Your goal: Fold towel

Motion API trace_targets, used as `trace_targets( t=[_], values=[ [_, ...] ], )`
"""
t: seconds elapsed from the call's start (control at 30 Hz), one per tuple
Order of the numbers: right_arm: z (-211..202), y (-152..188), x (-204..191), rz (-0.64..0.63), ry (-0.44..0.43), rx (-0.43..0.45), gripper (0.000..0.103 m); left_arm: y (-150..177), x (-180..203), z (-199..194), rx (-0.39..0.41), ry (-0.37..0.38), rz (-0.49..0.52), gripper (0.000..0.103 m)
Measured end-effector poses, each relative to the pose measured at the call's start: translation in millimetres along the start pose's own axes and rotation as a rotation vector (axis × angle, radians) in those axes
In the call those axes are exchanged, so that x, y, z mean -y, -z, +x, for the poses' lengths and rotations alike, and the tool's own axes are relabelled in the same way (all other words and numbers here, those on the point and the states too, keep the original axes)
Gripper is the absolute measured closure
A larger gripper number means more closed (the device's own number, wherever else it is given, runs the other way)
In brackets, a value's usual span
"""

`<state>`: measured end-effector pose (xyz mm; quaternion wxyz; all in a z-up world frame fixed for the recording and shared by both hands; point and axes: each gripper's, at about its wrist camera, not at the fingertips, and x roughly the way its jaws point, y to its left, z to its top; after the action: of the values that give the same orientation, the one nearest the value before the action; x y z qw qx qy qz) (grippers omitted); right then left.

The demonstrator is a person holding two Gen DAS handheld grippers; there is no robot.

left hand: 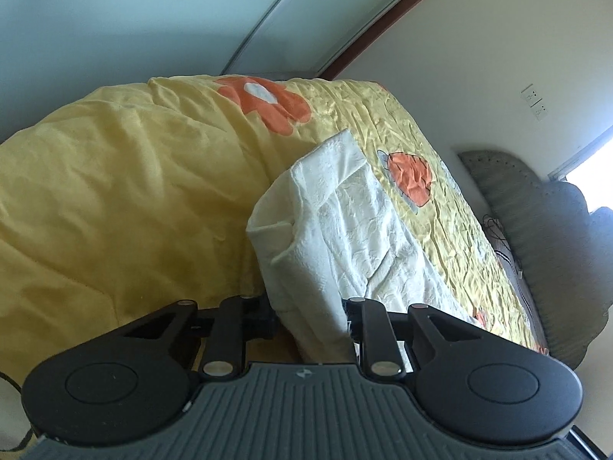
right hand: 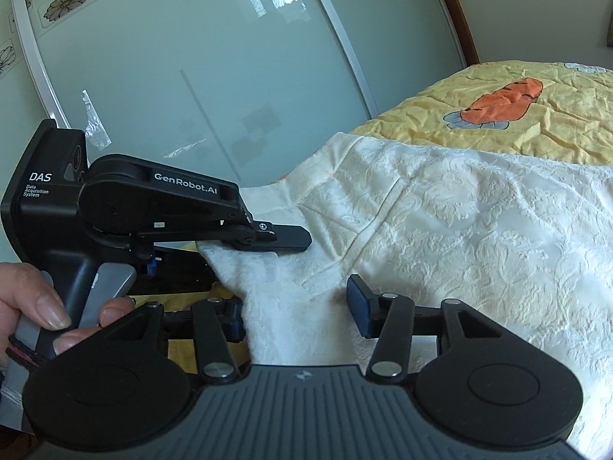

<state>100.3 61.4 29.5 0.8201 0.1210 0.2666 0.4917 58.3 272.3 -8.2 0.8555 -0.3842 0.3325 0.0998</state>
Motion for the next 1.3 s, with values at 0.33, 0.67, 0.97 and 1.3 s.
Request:
trace_targets(
  t=[0.33,0.67,0.97,1.3],
  values=[
    [-101,-11,80,0.544,-0.143,0.188,0.026,46,89,-32,0.262,-0.167,0.729,0.088],
    [-111,-45,123,0.649,-0.189,0.064,0.014,200,146,-21,0.437,-0.115,1.505,0.089],
    [-70,-43,103,0.498,-0.052,-0.121,0.086,205,135,-25,0.437,-0.116,1.471,0.05],
    [-121,-93,100,0.338,-0.082,-0.112,0.089,195,113,-94,0.417,0.025,1.238,0.032]
  ],
)
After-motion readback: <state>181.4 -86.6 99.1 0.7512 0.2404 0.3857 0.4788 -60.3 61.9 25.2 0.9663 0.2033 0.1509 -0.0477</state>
